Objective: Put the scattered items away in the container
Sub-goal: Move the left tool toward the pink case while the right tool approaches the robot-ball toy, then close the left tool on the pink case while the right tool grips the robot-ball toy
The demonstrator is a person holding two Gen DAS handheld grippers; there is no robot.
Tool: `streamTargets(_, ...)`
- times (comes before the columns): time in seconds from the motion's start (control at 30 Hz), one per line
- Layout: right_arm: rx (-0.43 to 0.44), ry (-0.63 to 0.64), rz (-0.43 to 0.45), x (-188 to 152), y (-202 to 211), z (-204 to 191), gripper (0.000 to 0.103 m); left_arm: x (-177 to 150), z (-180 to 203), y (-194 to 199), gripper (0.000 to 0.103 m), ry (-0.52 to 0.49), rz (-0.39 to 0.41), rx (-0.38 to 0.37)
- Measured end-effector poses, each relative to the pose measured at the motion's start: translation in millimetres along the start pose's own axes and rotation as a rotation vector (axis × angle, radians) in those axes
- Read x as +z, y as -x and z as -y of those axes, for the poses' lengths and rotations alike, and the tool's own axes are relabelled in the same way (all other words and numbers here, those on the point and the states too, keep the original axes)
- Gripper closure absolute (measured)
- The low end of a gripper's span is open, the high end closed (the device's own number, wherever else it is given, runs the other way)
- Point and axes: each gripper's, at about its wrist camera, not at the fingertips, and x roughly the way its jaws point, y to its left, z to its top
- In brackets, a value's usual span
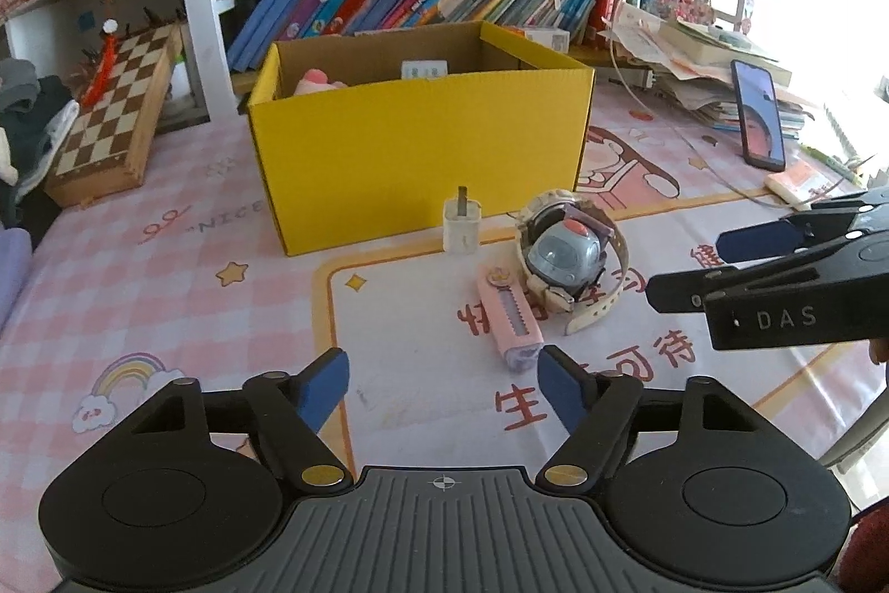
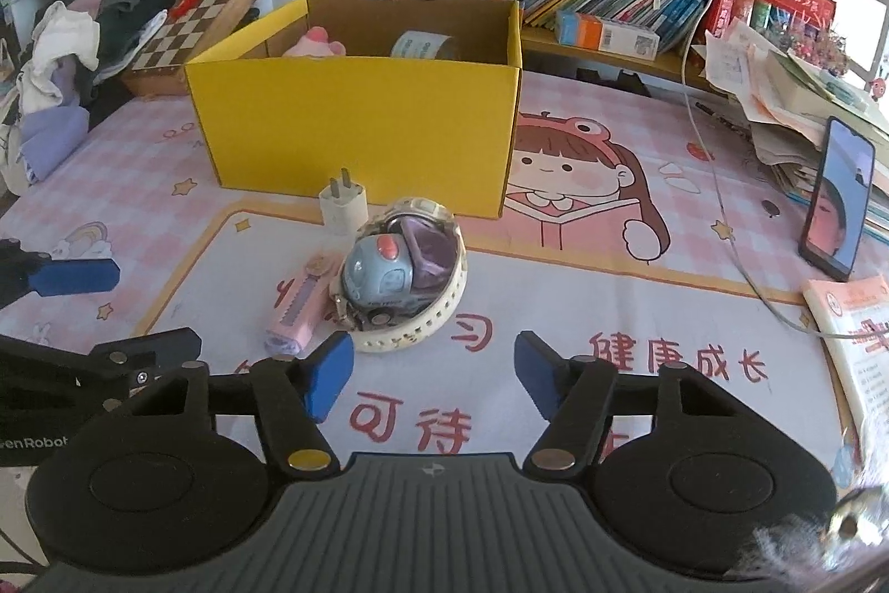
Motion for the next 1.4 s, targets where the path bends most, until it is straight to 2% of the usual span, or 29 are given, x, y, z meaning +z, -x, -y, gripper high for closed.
streamTargets(0.3,0.027,0.009,-0.033,11,-21,12,0.051,7,8,-22,0.043,-0.006,-0.039,-0.020)
streamTargets(0.57,0.049,-0.003,-0.057,23,-39,24,0.056,13,19,-41,0.045,-0.021,-0.063,-0.024)
streamTargets(0.77,0.087,-0.001,-0.099,28,-53,29,0.070,18,26,-54,0.050,-0.036,-0.086,-0.030)
streamTargets(0.97,0.091,0.018,-0.132,27,-61,34,0.083,21,30,-69,0.061,-0.053,-0.113,-0.025)
streamTargets(1.07,0.102,0.016,-0.139,27,-63,37,0.084,22,32,-73,0.065,-0.062,-0.127,-0.027)
streamTargets(1.37,0.132,0.032,-0.178,28,-78,36,0.084,25,33,-81,0.068,-0.062,-0.126,-0.035)
streamTargets(1.4,0.140,0.031,-0.178,28,-79,35,0.087,25,32,-81,0.070,-0.062,-0.124,-0.037)
